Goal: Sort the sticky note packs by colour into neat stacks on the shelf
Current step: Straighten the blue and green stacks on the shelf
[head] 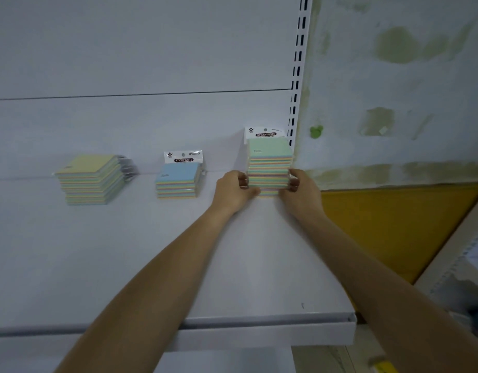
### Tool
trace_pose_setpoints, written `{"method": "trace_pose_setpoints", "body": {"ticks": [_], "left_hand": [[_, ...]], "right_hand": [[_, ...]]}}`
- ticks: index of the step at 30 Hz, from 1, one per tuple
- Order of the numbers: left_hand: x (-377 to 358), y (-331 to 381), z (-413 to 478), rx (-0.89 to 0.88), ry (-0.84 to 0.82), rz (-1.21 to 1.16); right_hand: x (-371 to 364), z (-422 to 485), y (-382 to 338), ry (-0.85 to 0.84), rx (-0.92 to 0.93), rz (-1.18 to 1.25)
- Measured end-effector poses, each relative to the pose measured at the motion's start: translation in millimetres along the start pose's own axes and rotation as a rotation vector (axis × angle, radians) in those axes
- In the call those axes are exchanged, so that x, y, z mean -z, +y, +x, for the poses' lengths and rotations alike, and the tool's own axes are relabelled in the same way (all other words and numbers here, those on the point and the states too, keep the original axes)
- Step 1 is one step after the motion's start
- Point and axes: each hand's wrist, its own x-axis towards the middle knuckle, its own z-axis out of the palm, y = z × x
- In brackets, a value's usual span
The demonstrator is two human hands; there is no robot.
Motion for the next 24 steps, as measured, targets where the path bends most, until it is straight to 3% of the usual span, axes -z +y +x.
{"method": "trace_pose_setpoints", "body": {"ticks": [24], "left_hand": [[3.5,-0.1,-9.1,-0.03,-0.018,-0.019]], "right_hand": [[-0.5,-1.3,0.9,0.025,0.025,-0.061]]}}
